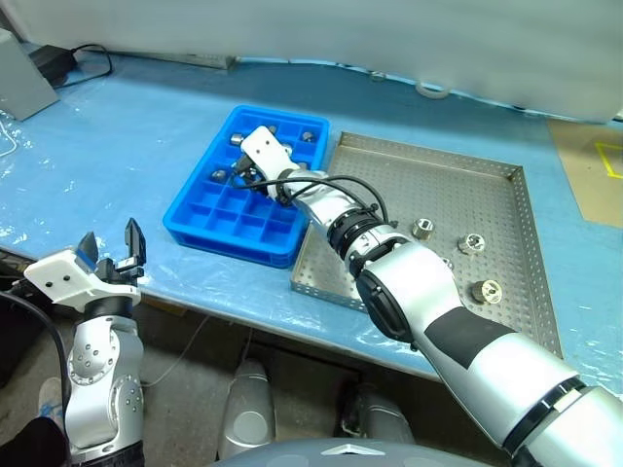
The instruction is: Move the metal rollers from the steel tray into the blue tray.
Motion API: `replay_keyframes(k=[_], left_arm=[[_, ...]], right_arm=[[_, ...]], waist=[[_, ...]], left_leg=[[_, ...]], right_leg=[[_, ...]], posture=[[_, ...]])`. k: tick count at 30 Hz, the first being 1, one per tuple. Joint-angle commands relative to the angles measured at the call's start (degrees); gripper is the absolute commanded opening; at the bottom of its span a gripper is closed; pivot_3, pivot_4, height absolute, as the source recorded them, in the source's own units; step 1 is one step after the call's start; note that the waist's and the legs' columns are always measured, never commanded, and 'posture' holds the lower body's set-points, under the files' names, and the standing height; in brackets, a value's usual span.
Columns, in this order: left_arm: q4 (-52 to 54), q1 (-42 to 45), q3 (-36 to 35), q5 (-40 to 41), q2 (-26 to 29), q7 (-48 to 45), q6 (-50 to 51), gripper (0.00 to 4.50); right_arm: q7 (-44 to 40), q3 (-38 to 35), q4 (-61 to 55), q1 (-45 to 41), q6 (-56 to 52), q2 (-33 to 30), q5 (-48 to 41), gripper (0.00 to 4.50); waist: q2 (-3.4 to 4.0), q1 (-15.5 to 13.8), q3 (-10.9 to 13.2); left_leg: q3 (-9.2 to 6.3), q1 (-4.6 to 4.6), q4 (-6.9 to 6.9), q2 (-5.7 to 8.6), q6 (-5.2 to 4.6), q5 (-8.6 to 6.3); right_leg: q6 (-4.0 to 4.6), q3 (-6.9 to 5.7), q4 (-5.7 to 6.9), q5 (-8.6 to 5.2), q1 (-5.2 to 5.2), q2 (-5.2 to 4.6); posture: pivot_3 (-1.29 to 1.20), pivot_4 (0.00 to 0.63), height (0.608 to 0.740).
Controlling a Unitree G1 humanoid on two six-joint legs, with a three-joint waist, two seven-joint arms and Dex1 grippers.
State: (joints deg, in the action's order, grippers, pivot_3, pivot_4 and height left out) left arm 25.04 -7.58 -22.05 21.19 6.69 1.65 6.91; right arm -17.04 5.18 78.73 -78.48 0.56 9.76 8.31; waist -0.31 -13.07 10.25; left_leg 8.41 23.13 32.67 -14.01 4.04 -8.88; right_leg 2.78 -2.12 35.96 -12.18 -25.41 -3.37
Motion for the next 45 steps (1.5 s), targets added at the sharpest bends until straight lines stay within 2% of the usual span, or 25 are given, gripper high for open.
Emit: replay_keyframes(k=[1, 8, 16, 21, 26, 29, 33, 39, 42, 44, 45], left_arm=[[1.4, -0.3, -0.6, -0.2, 0.4, -0.3, -0.3, 3.55], [1.3, -0.7, -0.3, -0.4, 0.4, -0.4, -0.3, 3.55], [1.0, 0.0, -0.4, 0.0, 0.8, -0.6, 0.2, 3.55], [0.1, 3.6, 1.1, 0.9, 2.5, -2.6, 1.8, 3.55], [-3.9, 14.2, 6.4, 3.6, 8.0, -11.9, 5.3, 3.55], [-12.1, 22.3, 9.0, 4.6, 12.4, -20.8, 6.0, 3.55], [-29.8, 34.8, 12.0, 4.5, 15.6, -33.3, 4.0, 3.55], [-56.7, 51.5, 19.6, -0.9, 13.4, -50.0, -1.9, 3.55], [-66.7, 57.5, 21.7, -2.5, 11.3, -57.3, -4.1, 3.55], [-73.7, 61.1, 21.9, -4.1, 10.0, -58.5, -6.1, 3.55], [-78.5, 63.0, 23.2, -7.2, 9.3, -56.2, -8.8, 3.55]], right_arm=[[0.7, -0.8, -0.6, -1.3, 0.0, 5.4, 0.4, 1.73], [0.7, -1.4, -0.4, -0.2, -0.9, 4.4, 0.9, 1.73], [-1.4, -6.0, -0.8, 0.2, 1.1, 2.4, -1.7, 4.24], [-10.5, -11.0, -1.7, 3.9, 3.0, -1.6, -6.0, 4.24], [-23.3, -19.0, -3.9, 7.0, 1.0, -7.4, -14.9, 4.24], [-26.1, -19.5, -5.4, 9.2, 1.0, -12.2, -15.4, 4.24], [-26.0, -19.8, -9.1, 12.6, 1.9, -20.0, -15.7, 4.24], [-23.1, -21.3, -20.9, 22.5, 0.0, -30.0, -17.4, 4.24], [-21.1, -21.9, -29.7, 28.6, -3.1, -32.1, -18.8, 4.24], [-19.2, -22.2, -35.5, 32.1, -5.2, -32.6, -19.7, 4.24], [-18.2, -22.6, -39.0, 34.2, -6.4, -32.7, -20.3, 4.24]], waist=[[0.0, 0.0, 0.0], [0.0, 0.0, 0.0], [0.0, 0.1, 0.0], [0.0, 0.1, 0.0], [0.13, 0.3, 0.1], [0.16, 2.2, 0.1], [0.18, 5.1, 0.0], [0.15, 10.4, 0.0], [0.11, 12.7, 0.0], [0.11, 14.6, 0.0], [0.11, 15.3, 0.0]], left_leg=[[0.0, 0.0, 0.01, 0.0, 0.0, 0.0], [0.0, -0.01, 0.06, 0.0, 0.0, 0.0], [0.0, -0.04, 0.16, 0.0, 0.0, 0.0], [0.0, -0.08, 0.32, 0.01, 0.0, 0.0], [0.02, -0.05, 0.64, 0.03, 0.0, 0.01], [0.07, -0.13, 0.75, 0.07, -0.04, 0.04], [0.17, -0.38, 0.76, 0.17, -0.15, 0.22], [0.35, -0.29, 0.77, 0.29, -0.38, 0.33], [0.43, -0.29, 0.77, 0.31, -0.64, 0.26], [0.5, -0.29, 0.75, 0.31, -0.79, 0.17], [0.57, -0.29, 0.73, 0.3, -0.88, 0.11]], right_leg=[[0.0, 0.0, 0.0, 0.0, 0.0, 0.0], [0.0, 0.01, 0.08, 0.0, 0.0, 0.0], [0.01, 0.06, 0.29, -0.01, -0.03, -0.01], [0.02, 0.14, 0.54, -0.03, -0.07, -0.02], [0.08, 0.15, 0.85, 0.03, -0.05, -0.07], [0.13, 0.25, 0.91, 0.17, 0.02, -0.08], [0.15, 0.45, 0.89, 0.24, 0.19, -0.07], [0.12, 0.68, 0.72, 0.27, 0.13, -0.02], [0.11, 0.78, 0.65, 0.28, 0.15, 0.01], [0.09, 0.85, 0.56, 0.29, 0.16, 0.06], [0.08, 0.9, 0.51, 0.29, 0.16, 0.08]], posture=[[0.43, 0.15, 0.74], [0.42, 0.15, 0.74], [0.4, 0.15, 0.74], [0.34, 0.15, 0.74], [0.15, 0.15, 0.74], [0.01, 0.15, 0.74], [-0.23, 0.15, 0.74], [-0.47, 0.15, 0.74], [-0.53, 0.15, 0.74], [-0.61, 0.15, 0.74], [-0.64, 0.15, 0.74]])
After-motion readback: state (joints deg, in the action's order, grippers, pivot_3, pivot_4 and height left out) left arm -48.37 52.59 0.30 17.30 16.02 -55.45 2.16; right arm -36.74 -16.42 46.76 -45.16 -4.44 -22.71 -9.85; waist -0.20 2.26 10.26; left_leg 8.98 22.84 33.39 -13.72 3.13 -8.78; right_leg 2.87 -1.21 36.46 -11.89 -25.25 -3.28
